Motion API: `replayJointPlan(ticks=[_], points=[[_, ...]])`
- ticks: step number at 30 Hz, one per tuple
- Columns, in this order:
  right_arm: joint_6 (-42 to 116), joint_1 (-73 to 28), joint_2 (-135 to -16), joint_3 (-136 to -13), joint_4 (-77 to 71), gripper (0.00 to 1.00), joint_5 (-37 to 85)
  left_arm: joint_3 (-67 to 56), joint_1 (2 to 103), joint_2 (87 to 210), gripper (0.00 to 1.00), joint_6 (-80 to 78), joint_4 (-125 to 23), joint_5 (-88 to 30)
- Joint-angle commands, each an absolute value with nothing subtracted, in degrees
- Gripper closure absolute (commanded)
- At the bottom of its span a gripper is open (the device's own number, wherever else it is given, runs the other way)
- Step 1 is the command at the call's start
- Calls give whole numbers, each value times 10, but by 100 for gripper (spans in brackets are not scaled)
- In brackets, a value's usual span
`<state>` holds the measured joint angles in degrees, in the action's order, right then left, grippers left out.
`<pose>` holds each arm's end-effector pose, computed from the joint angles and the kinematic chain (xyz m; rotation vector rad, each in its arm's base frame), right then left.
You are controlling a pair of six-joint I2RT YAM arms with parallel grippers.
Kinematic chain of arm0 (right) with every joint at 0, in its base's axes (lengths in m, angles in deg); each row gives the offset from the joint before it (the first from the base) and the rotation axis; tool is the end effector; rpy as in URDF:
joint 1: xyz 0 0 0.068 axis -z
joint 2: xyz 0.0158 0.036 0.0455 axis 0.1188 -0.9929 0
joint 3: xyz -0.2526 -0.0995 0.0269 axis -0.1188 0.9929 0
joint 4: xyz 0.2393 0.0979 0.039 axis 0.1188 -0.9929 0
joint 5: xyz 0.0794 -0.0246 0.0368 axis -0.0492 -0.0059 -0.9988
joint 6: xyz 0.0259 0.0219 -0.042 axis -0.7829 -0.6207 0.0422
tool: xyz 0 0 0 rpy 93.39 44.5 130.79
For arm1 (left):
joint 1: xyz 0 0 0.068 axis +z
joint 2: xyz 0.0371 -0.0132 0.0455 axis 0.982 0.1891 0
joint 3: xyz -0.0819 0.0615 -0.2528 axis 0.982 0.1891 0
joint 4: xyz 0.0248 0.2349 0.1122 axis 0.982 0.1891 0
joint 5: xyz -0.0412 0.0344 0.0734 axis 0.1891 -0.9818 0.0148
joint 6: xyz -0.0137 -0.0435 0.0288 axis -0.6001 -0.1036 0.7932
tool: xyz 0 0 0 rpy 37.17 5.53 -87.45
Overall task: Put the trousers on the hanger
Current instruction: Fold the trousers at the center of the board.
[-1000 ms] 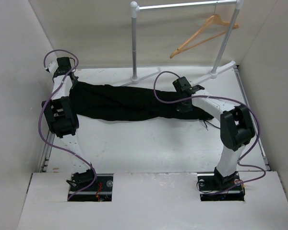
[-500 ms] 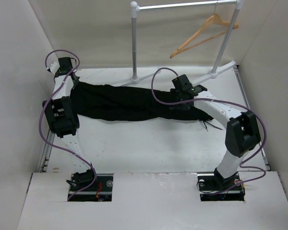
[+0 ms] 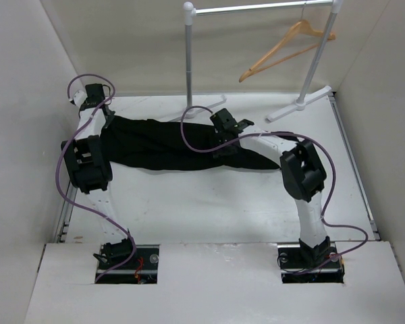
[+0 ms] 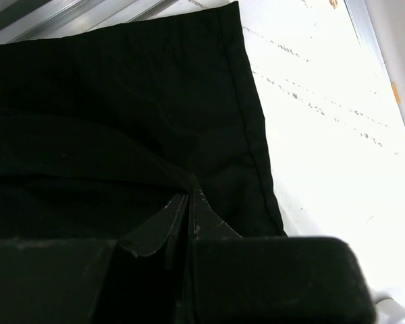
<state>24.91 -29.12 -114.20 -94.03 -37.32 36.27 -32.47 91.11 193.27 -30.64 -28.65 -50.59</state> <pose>0.3691 0.2640 0.1975 -0.3587 2.6118 0.2262 0.4715 0.1085 0.2387 -1.1188 1.9740 -0.0065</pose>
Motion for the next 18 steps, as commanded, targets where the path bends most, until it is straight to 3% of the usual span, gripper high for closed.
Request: replayJointPlan(ticks=[1,4,9,18], points=[[268,-300,-1151,-983,-356,47,407,-327,914,1906,99,-314,-297,-503],[273,-302,-1162,-991,-360,55,429,-327,914,1906,99,-314,-296,-503],[269,-301,-1147,-982,-364,87,443,-326,915,1905,99,-314,-295,-502],[289,-302,-1022,-912,-366,92,423,-364,937,1905,99,-314,-283,-504]])
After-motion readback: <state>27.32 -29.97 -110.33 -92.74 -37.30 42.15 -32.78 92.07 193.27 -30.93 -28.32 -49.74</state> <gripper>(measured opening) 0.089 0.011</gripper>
